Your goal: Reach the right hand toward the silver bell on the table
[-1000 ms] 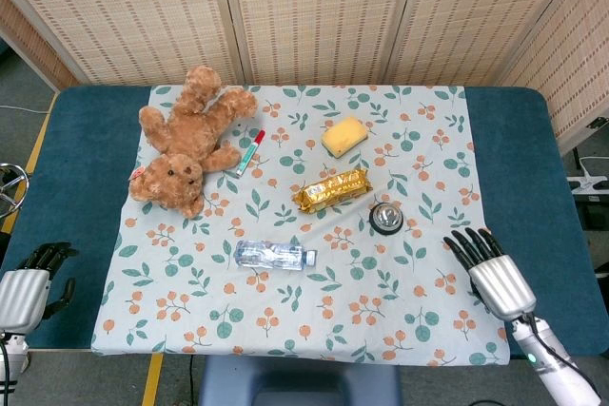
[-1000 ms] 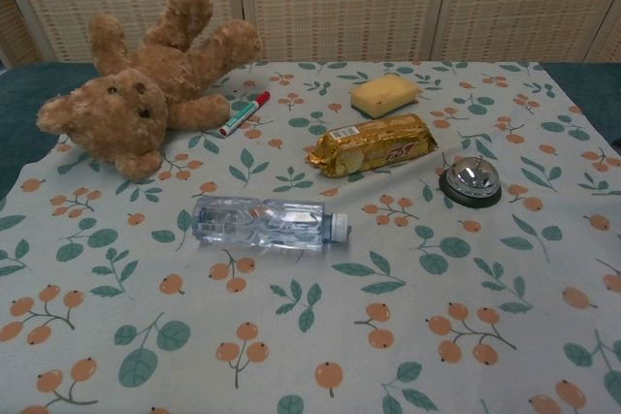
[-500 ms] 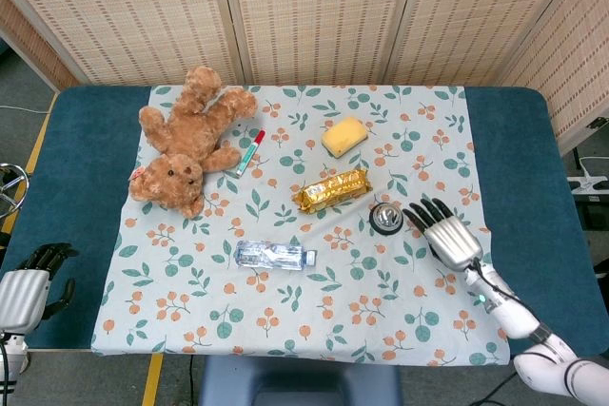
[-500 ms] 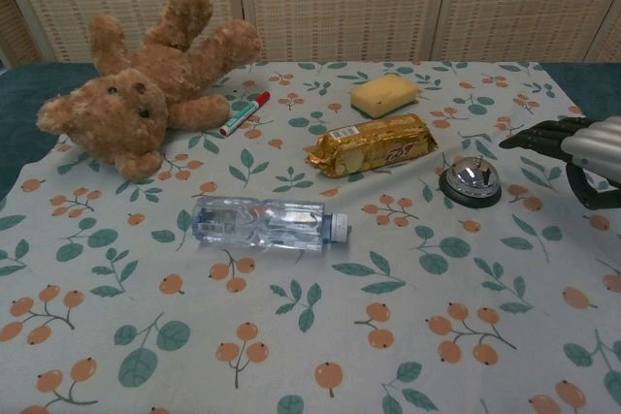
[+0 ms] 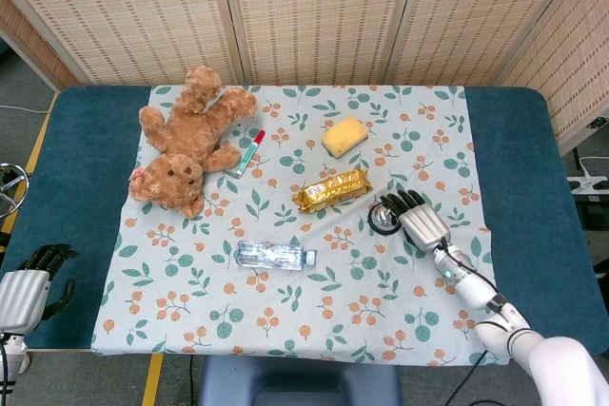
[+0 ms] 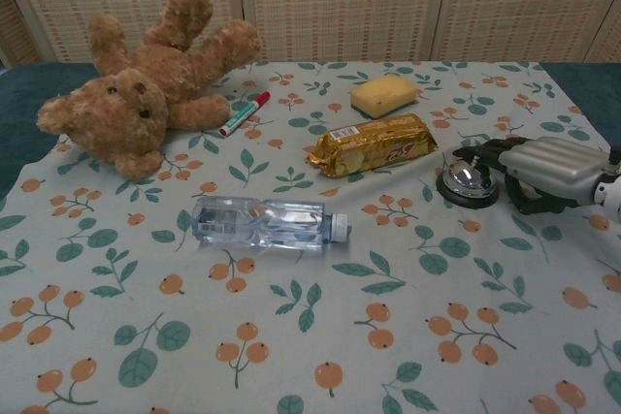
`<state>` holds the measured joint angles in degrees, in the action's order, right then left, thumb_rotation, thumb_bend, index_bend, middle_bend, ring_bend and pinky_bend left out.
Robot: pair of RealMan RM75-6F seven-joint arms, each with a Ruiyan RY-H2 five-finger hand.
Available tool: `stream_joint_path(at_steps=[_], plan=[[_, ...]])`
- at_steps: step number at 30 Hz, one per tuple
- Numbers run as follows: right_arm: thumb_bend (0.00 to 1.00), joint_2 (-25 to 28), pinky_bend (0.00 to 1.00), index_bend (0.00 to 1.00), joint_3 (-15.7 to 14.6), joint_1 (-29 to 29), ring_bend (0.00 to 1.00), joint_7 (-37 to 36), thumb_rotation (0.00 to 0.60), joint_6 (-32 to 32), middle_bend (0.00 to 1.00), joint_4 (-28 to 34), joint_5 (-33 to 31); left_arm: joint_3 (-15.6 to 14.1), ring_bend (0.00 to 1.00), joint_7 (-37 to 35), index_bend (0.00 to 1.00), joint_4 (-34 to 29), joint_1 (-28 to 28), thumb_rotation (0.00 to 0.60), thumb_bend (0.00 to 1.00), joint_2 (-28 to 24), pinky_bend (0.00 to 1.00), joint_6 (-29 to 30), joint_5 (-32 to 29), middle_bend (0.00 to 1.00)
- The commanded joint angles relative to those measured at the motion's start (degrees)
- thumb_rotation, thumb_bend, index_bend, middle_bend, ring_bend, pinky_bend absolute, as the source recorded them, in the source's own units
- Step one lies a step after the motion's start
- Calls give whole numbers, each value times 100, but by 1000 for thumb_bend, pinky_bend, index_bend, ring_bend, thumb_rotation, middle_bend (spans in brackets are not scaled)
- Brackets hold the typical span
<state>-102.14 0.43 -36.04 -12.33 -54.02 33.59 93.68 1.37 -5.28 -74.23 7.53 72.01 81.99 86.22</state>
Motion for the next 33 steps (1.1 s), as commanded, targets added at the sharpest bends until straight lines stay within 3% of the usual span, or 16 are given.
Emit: stream_joint_path(at_steps=[1,9,18,24,28,33], plan=[[1000,168,81,0,-31,62,0,122,600,-458,55,168,55,-3,168,23,288,-7,5,600,482,5,416,-6,4,222],[1000,386,81,0,-24,-16,0,483,600,-373,55,715,-54,-11,168,81,289,-5,23,600,482,29,416,-57,-12,222],[1000,157,81,0,-276,-40,0,422,600,-142,55,482,4,1,168,23,291,-13,-12,600,482,1,416,48,11,223],[1000,352,81,0,-312,130,0,551,600,-656,55,568,64,-6,168,17,291,0,-15,600,484,3,416,56,22,222],[1000,886,82,0,-309,557,0,1118,600,-1431,55,1246,50,10,168,-28,292,-4,-26,600,482,-10,416,68,-1,223],[1000,1944,81,0,-439,1480,0,2459,600,-1933,56,3097,-451,31,168,-46,292,-1,-41,600,482,-13,416,85,-35,222]])
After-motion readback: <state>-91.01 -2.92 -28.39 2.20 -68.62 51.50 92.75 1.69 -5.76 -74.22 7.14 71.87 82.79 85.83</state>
